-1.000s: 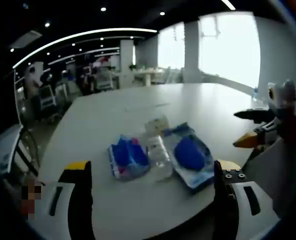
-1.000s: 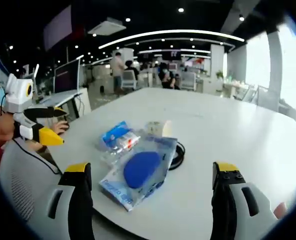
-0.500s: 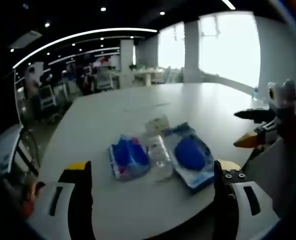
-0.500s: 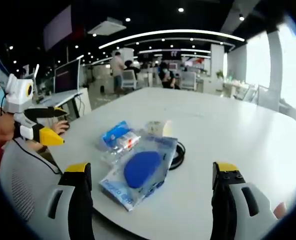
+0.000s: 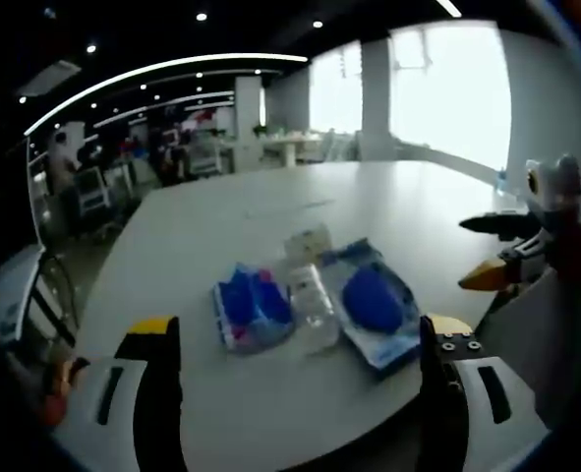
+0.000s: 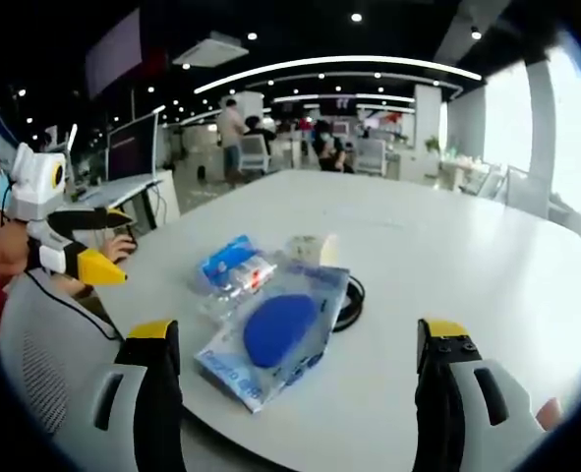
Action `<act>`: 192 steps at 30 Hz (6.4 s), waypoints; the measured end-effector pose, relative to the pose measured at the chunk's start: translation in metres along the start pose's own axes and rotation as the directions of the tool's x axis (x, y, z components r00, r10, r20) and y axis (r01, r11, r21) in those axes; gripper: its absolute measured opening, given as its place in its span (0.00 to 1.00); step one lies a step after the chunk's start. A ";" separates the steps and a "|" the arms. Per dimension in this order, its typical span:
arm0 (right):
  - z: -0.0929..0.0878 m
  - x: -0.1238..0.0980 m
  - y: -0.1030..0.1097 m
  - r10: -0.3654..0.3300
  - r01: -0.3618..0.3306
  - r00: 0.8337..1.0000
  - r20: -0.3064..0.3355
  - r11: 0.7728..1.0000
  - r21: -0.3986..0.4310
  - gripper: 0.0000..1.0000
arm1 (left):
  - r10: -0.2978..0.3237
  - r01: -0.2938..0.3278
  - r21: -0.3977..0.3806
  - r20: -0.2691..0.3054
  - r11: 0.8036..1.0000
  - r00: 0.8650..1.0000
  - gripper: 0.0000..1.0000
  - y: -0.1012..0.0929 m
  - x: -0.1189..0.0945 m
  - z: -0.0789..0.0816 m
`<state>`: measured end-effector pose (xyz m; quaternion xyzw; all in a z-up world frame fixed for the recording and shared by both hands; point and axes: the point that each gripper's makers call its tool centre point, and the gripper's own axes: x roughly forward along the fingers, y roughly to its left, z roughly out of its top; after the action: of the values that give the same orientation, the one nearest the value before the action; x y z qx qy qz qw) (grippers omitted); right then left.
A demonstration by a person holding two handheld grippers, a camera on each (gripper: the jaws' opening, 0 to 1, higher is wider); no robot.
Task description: Arrange the tabletop items into an orderly group along one side of the table until the central work area is clear of visible clutter.
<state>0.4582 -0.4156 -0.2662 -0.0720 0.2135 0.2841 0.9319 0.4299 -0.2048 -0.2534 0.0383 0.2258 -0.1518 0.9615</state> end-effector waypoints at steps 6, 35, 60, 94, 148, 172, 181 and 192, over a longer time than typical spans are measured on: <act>-0.001 0.000 0.000 0.003 -0.003 1.000 -0.002 1.000 0.001 1.00 | 0.000 0.000 0.001 -0.004 1.000 1.000 0.99 0.000 0.001 -0.001; -0.001 0.000 0.001 0.013 -0.012 1.000 -0.005 1.000 0.007 1.00 | -0.013 0.013 0.018 -0.019 1.000 1.000 0.98 -0.004 0.002 -0.004; 0.038 0.009 -0.020 0.021 -0.020 0.999 0.039 0.999 -0.044 0.95 | -0.026 0.027 0.032 -0.032 0.999 0.999 0.96 -0.007 0.002 -0.006; 0.092 0.131 -0.060 0.136 -0.136 0.991 -0.012 0.989 -0.049 0.69 | -0.039 0.041 0.032 -0.055 0.999 0.998 0.94 -0.009 0.004 -0.010; 0.024 0.228 -0.043 0.305 -0.256 0.932 -0.197 0.936 0.240 0.20 | -0.054 0.050 -0.037 -0.120 0.998 0.991 0.89 -0.007 0.015 -0.026; 0.032 0.223 -0.042 0.307 -0.297 0.928 -0.213 0.952 0.078 0.03 | -0.064 0.060 -0.039 -0.120 0.997 0.991 0.89 -0.009 0.016 -0.026; 0.035 0.218 -0.042 0.282 -0.311 0.916 -0.286 0.948 -0.062 0.02 | -0.075 0.072 -0.032 -0.120 0.997 0.990 0.88 -0.011 0.016 -0.027; 0.043 0.214 -0.032 0.291 -0.361 0.891 -0.348 0.920 -0.155 0.02 | -0.091 0.088 -0.026 -0.114 0.996 0.989 0.87 -0.014 0.016 -0.025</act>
<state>0.6517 -0.3243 -0.3214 -0.1803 0.3380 0.4433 0.8104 0.4283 -0.2192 -0.2831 0.0266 0.2839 -0.1898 0.9395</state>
